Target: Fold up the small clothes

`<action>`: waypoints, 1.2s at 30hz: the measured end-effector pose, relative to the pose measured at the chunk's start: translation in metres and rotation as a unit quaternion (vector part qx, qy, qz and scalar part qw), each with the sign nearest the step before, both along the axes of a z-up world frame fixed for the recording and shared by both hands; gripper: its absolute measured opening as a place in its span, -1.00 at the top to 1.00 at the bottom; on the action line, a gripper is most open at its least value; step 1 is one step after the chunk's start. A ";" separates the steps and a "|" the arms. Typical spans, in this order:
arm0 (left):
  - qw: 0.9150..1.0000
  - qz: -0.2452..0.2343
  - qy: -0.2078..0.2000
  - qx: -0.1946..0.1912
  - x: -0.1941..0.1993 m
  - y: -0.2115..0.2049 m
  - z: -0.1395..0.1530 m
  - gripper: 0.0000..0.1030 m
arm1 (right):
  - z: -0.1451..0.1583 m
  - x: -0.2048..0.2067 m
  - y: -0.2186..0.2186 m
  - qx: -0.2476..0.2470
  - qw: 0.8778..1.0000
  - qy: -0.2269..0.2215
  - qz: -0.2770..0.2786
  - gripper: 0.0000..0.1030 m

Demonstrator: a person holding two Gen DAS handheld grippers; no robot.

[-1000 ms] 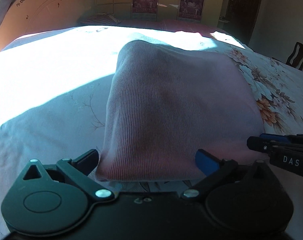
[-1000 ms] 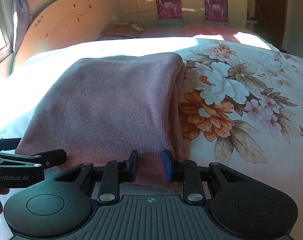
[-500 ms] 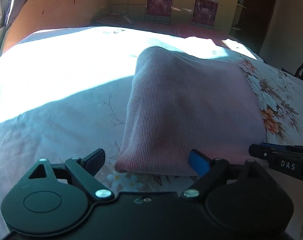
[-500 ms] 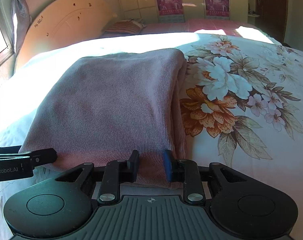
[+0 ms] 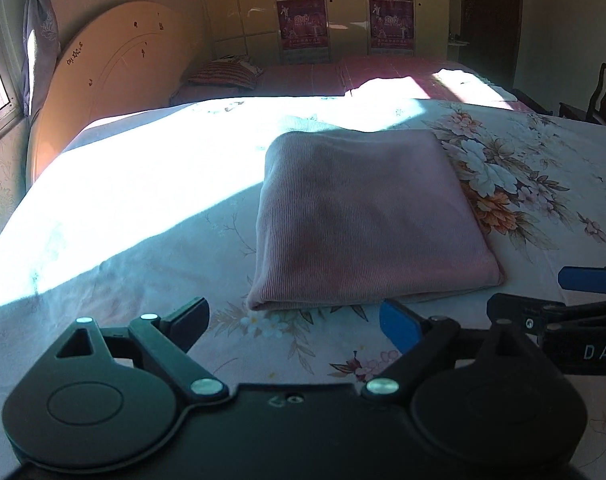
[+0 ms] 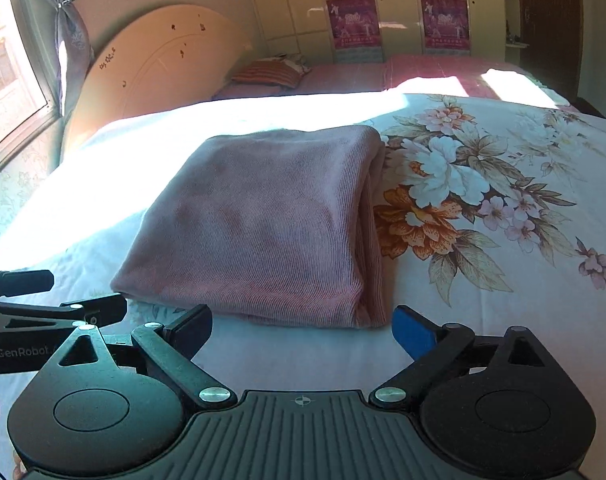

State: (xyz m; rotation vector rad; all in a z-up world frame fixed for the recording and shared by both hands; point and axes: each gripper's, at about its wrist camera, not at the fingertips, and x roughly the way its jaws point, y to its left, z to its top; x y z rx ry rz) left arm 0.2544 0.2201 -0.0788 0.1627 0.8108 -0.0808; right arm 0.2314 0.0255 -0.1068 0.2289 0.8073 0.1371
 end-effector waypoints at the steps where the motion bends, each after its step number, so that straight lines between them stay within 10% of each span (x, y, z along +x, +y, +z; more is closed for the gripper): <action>1: 1.000 -0.002 -0.006 -0.003 -0.010 -0.001 0.010 -0.79 | 0.007 -0.013 -0.001 0.005 1.000 -0.004 0.006 -0.85; 10: 0.999 0.005 -0.048 -0.013 -0.125 -0.003 0.072 -0.90 | 0.078 -0.132 -0.006 0.008 0.999 -0.029 -0.036 -1.00; 19: 0.995 0.031 -0.082 -0.039 -0.211 0.004 0.111 -0.98 | 0.146 -0.241 0.014 -0.072 0.984 -0.154 -0.061 -1.00; 36: 0.992 0.040 -0.108 -0.050 -0.256 0.007 0.124 -0.98 | 0.156 -0.297 0.024 -0.111 0.975 -0.181 -0.070 -1.00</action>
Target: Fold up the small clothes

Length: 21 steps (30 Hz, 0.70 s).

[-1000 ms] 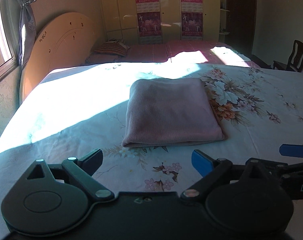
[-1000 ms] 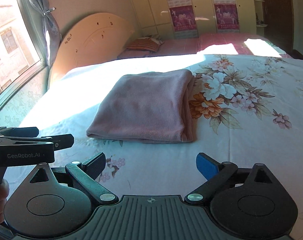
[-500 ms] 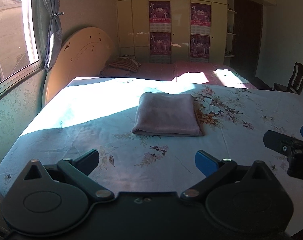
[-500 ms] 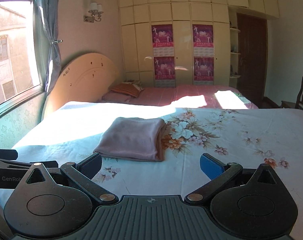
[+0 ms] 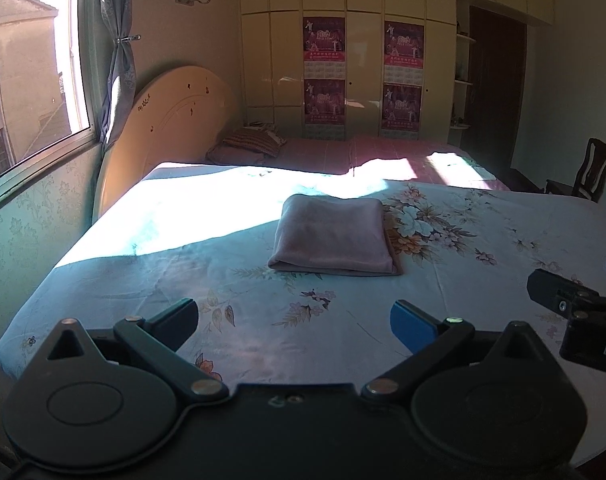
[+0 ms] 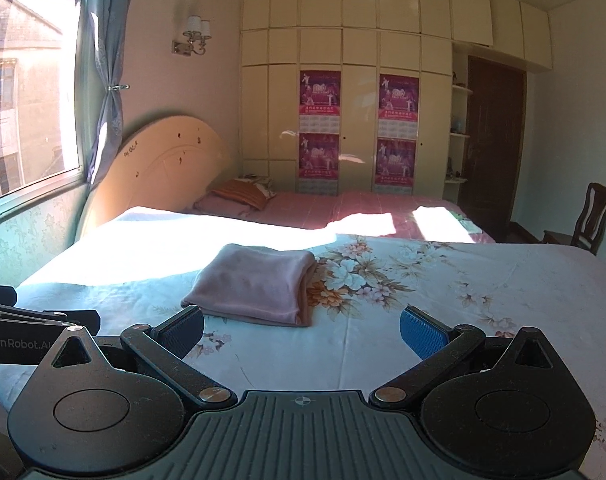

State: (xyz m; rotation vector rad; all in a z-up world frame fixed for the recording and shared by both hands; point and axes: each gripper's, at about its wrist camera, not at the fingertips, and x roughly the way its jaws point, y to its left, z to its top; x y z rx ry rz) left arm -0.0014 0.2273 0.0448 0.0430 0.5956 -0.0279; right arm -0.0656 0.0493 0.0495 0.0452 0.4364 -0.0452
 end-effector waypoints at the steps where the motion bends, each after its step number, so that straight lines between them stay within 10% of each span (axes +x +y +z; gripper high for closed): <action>1: 1.000 0.000 -0.001 -0.001 -0.001 0.000 0.000 -0.98 | 0.001 -0.002 -0.002 0.001 1.000 -0.001 -0.002 -1.00; 21: 1.000 0.006 -0.009 0.008 -0.001 -0.002 0.002 -0.99 | 0.000 -0.001 -0.010 0.004 1.000 0.004 -0.006 -1.00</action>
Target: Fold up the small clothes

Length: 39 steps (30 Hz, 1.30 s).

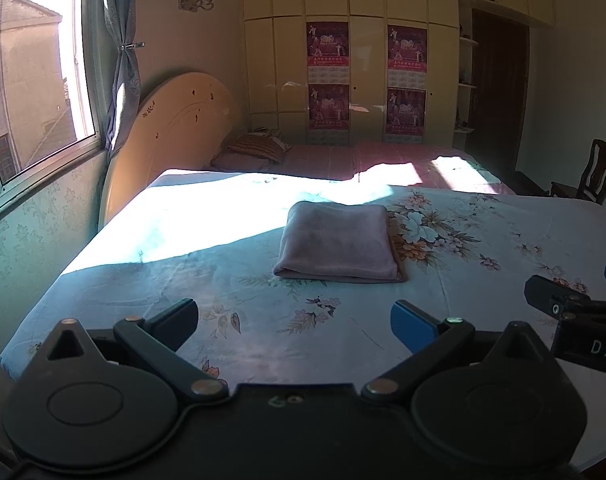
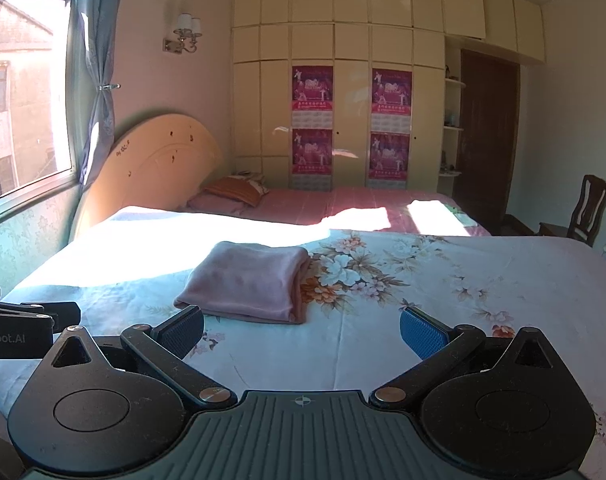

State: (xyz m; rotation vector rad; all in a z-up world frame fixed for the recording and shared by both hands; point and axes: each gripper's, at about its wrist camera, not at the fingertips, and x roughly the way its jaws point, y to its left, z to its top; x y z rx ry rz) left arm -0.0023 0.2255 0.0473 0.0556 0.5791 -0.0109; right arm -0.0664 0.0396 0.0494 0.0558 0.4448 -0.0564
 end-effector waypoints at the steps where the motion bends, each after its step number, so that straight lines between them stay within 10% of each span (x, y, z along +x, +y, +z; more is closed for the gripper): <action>1: 1.000 0.001 0.000 0.000 0.000 0.000 0.000 -0.99 | 0.000 0.000 0.000 -0.001 1.000 0.000 0.001 -1.00; 39: 1.000 -0.005 0.016 0.003 0.012 0.006 -0.003 -0.99 | -0.002 0.015 0.001 -0.007 1.000 0.013 0.010 -1.00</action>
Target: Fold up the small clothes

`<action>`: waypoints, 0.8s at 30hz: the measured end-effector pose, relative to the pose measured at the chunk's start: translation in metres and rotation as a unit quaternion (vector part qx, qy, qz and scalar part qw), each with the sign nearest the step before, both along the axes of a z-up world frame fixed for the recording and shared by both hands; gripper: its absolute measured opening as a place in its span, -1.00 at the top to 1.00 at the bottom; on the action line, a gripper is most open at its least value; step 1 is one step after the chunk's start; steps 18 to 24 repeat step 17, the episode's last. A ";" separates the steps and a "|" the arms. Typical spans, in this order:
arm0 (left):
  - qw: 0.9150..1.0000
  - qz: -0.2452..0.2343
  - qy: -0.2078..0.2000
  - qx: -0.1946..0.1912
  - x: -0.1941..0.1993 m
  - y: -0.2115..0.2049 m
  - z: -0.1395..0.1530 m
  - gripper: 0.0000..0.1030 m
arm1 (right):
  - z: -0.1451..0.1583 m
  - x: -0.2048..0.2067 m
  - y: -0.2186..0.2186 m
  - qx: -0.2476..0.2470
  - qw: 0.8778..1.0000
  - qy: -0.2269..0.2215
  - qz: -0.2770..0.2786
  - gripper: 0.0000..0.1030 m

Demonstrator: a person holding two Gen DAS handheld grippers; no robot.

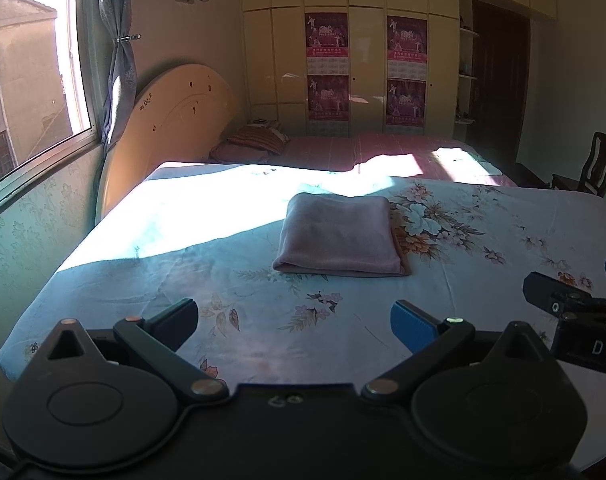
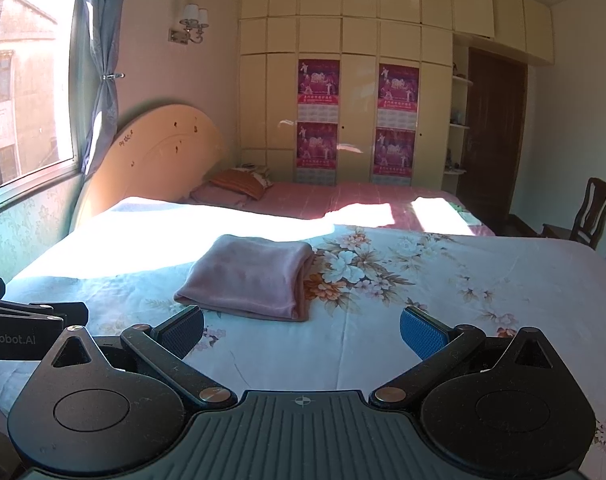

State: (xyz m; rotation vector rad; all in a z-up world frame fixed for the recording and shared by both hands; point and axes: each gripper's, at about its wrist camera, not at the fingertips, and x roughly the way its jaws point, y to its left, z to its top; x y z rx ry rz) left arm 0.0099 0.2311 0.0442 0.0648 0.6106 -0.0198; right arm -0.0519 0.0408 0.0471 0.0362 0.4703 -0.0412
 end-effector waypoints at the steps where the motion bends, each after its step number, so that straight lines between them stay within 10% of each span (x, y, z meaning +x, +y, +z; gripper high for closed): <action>1: 1.000 0.000 0.001 0.000 0.001 0.000 -0.001 -0.99 | 0.000 0.001 0.000 0.000 1.000 0.001 0.000 -1.00; 24: 1.000 -0.011 0.007 -0.013 0.037 0.003 -0.019 -0.88 | -0.016 0.030 0.003 0.002 1.000 0.024 0.003 -1.00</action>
